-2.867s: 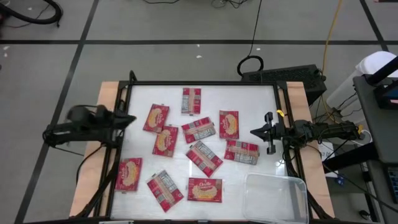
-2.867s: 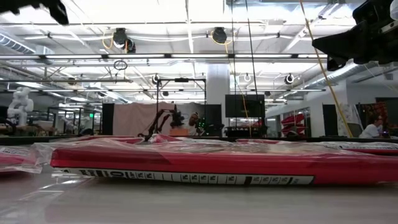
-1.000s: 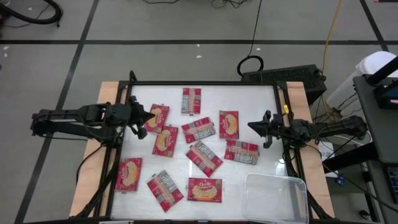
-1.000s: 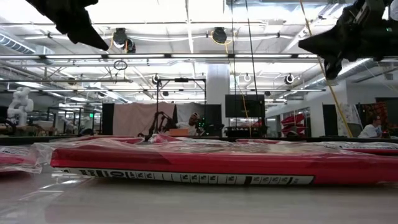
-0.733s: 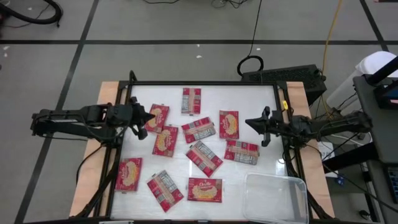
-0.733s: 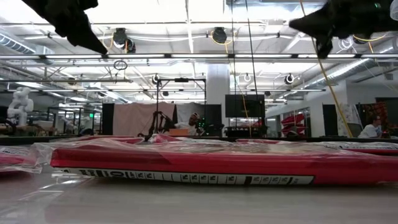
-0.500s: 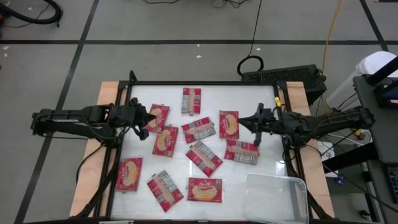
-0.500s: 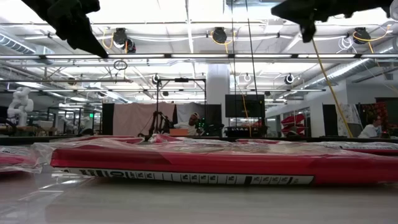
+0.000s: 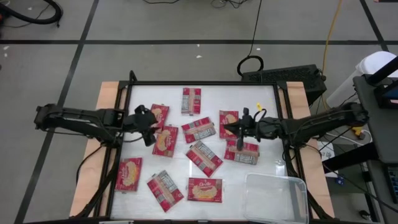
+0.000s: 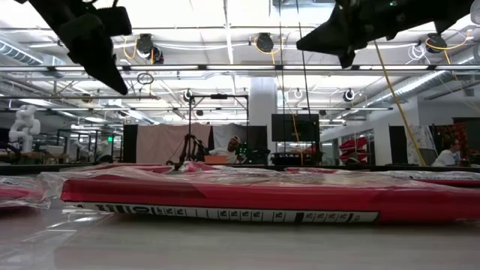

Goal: Sort popcorn bags into baskets
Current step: Put the red popcorn pack into the transparent bin

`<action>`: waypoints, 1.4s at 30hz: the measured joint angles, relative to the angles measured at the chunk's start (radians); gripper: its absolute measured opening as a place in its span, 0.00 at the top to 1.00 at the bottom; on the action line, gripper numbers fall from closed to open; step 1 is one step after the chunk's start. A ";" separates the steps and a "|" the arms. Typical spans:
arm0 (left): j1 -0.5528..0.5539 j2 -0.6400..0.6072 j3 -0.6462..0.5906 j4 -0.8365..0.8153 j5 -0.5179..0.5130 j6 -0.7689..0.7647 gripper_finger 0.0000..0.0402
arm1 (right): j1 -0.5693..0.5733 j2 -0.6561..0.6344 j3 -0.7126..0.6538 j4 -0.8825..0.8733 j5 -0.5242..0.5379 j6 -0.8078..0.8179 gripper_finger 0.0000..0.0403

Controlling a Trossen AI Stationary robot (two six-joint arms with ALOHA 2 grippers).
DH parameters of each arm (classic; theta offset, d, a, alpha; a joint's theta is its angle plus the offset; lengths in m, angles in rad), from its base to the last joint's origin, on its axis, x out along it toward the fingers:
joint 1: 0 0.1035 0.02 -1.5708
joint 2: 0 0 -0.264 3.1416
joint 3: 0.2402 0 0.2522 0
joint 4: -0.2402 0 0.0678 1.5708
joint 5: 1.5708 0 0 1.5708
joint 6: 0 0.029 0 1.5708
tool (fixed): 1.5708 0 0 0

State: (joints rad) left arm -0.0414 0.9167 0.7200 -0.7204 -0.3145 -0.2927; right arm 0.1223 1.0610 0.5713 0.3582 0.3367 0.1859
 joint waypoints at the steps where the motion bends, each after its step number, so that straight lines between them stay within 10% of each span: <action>1: 0.000 0.013 0.000 -0.004 0.000 -0.003 0.62 | -0.004 0.014 0.000 0.018 0.000 0.003 1.00; 25: 0.013 0.402 0.000 -0.039 -0.088 -0.207 0.31 | -0.007 0.175 0.000 0.087 -0.053 -0.069 1.00; 42: -0.087 0.608 0.002 -0.106 -0.112 -0.382 0.42 | -0.008 0.175 0.000 0.087 -0.052 -0.094 1.00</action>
State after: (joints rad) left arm -0.1285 1.5248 0.7220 -0.8268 -0.4265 -0.6742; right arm 0.1143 1.2358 0.5710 0.4454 0.2844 0.0921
